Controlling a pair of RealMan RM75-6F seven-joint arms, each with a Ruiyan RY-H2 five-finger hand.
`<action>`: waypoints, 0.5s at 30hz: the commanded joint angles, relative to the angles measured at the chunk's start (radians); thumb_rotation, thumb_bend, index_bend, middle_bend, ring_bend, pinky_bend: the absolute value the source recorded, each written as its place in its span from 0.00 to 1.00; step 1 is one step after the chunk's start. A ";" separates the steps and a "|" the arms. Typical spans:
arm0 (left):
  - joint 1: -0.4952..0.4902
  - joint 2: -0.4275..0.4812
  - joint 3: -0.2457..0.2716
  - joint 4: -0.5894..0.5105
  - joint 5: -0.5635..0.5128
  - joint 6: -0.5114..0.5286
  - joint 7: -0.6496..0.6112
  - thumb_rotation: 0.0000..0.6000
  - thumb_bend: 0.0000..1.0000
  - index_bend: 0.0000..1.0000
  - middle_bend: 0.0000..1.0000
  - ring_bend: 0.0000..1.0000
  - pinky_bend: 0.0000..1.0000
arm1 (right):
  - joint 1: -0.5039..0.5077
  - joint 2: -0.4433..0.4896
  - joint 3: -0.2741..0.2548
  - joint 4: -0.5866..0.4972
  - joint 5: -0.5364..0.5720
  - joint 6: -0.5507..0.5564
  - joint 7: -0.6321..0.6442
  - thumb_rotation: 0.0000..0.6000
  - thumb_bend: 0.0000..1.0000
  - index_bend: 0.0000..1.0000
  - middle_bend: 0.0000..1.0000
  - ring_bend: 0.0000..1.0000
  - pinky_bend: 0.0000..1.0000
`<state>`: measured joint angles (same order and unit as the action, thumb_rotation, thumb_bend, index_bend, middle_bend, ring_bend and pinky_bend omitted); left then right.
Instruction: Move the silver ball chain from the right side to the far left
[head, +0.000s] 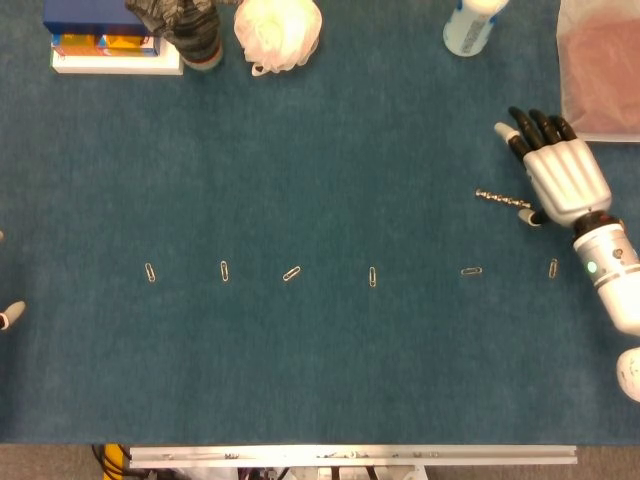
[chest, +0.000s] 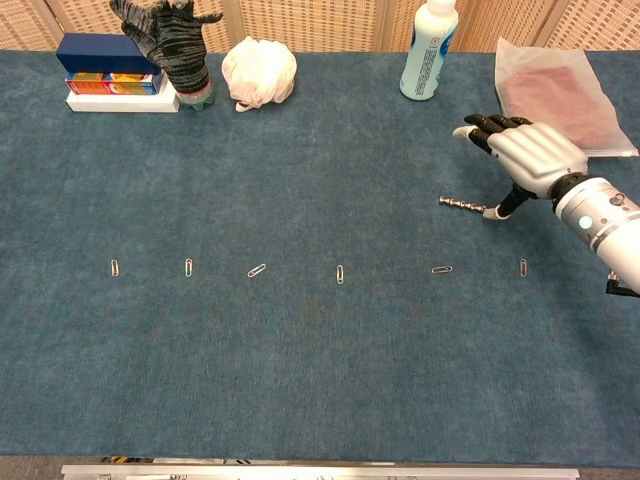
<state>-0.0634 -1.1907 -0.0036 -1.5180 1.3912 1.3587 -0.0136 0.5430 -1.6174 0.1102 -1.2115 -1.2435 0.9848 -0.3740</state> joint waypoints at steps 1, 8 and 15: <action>0.001 0.000 0.000 -0.001 -0.001 0.001 0.000 1.00 0.02 0.27 0.27 0.29 0.39 | 0.004 -0.009 0.001 0.016 0.010 -0.010 -0.001 1.00 0.00 0.12 0.01 0.00 0.12; 0.005 -0.002 0.002 0.002 -0.003 0.001 -0.001 1.00 0.02 0.27 0.27 0.29 0.39 | 0.022 -0.037 0.017 0.085 0.029 -0.028 -0.003 1.00 0.00 0.12 0.01 0.00 0.12; 0.007 -0.003 0.000 0.003 -0.006 0.001 -0.003 1.00 0.02 0.28 0.27 0.29 0.39 | 0.037 -0.078 0.043 0.171 0.044 -0.028 0.020 1.00 0.00 0.12 0.01 0.00 0.12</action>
<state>-0.0564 -1.1932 -0.0034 -1.5150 1.3846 1.3601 -0.0170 0.5767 -1.6893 0.1481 -1.0455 -1.2013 0.9567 -0.3617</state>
